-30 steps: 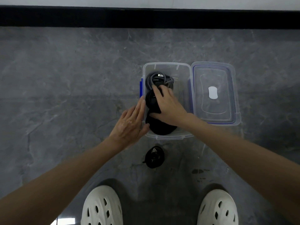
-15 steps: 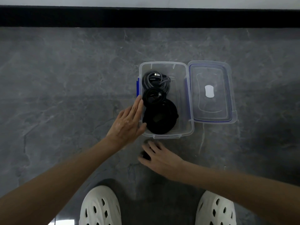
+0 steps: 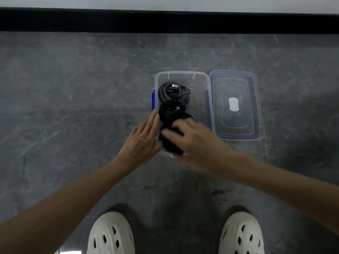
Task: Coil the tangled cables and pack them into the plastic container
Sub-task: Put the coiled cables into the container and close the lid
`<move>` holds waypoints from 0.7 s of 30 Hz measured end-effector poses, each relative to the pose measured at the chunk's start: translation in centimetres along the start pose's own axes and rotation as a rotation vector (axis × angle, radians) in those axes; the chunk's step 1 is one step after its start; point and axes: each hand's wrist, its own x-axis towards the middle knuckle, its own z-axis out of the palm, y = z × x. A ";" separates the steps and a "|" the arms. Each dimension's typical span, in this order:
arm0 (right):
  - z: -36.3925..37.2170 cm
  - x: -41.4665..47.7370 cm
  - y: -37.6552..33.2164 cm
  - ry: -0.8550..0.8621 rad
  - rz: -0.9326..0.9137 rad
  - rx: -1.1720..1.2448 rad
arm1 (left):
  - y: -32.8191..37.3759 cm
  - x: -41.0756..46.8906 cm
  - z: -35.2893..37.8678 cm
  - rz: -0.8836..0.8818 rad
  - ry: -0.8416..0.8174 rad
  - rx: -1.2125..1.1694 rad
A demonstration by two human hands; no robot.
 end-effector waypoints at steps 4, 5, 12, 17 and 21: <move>0.1 3.0 5.0 -0.028 0.286 -0.158 | 0.1 -0.1 0.1 0.010 0.009 -0.010; 0.7 3.5 5.8 -0.061 0.329 -0.191 | 0.1 -0.1 0.1 0.011 0.009 -0.015; 3.7 4.5 8.6 -0.105 0.450 -0.218 | 0.1 0.0 0.0 0.004 -0.002 -0.018; 3.2 4.6 9.1 -0.192 0.483 -0.183 | 0.1 -0.1 0.1 0.008 0.005 -0.019; 0.2 4.4 10.5 0.009 0.499 0.217 | 0.0 0.0 0.2 0.013 0.016 -0.015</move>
